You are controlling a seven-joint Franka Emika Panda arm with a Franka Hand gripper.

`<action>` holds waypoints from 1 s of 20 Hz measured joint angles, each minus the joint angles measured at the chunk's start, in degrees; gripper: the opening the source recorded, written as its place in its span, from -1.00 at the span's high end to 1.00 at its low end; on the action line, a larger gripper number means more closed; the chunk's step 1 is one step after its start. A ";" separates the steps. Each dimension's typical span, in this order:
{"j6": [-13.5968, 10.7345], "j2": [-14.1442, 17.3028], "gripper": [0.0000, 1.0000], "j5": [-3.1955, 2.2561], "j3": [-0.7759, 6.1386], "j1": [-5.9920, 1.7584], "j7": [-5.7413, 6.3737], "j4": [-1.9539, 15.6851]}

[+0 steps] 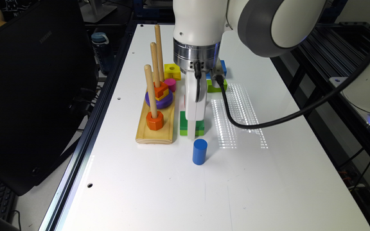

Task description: Pick up green block.

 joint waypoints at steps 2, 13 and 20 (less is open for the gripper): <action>0.00 0.00 1.00 0.00 0.00 0.00 0.00 0.00; -2.62 -3.45 1.00 0.24 0.43 -0.17 0.00 -0.32; -6.01 -7.10 1.00 0.77 0.78 -0.22 0.00 -0.35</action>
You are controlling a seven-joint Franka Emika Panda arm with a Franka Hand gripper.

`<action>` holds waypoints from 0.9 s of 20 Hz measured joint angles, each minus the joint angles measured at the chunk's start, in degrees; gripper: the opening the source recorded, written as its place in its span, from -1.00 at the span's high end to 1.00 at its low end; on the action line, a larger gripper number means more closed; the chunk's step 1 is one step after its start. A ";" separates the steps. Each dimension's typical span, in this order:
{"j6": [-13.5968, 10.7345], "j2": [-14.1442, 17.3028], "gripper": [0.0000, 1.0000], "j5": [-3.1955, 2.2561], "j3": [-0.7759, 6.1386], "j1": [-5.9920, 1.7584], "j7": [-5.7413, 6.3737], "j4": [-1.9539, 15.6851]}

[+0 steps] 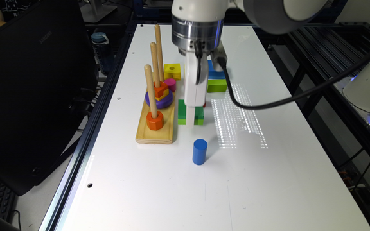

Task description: Pick up green block.

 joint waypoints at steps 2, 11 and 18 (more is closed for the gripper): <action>-0.30 -0.29 1.00 0.10 0.03 0.00 0.00 -0.03; -5.19 -5.54 1.00 1.32 0.39 0.01 -0.10 -0.07; -6.32 -6.94 1.00 1.64 0.50 -0.04 -0.13 0.07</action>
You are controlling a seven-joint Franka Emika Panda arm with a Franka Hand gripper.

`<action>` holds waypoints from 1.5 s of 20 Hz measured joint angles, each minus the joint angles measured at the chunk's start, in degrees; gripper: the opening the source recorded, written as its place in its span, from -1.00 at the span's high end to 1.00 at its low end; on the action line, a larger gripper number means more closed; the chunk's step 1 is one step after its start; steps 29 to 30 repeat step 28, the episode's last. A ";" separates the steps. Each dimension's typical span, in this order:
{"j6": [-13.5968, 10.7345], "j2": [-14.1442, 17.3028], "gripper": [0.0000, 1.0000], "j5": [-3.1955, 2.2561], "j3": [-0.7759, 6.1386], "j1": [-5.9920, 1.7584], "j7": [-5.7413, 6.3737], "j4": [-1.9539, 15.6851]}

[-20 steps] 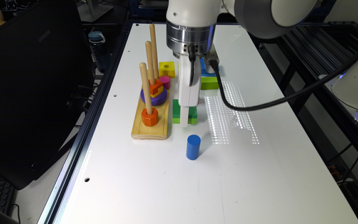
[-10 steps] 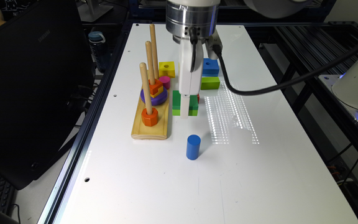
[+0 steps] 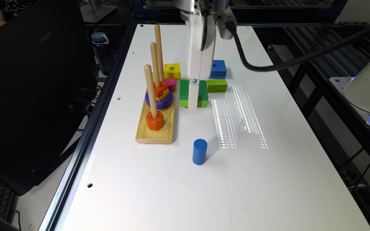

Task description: Pick up green block.

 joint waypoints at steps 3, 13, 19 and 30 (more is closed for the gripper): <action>-2.91 -3.06 1.00 0.78 0.19 -0.02 -0.23 0.03; -9.10 -8.87 1.00 2.61 0.25 -0.14 -1.22 1.08; -9.67 -9.20 1.00 2.86 0.26 -0.17 -1.32 1.10; -12.75 -11.70 1.00 3.53 0.24 -0.37 -1.84 2.25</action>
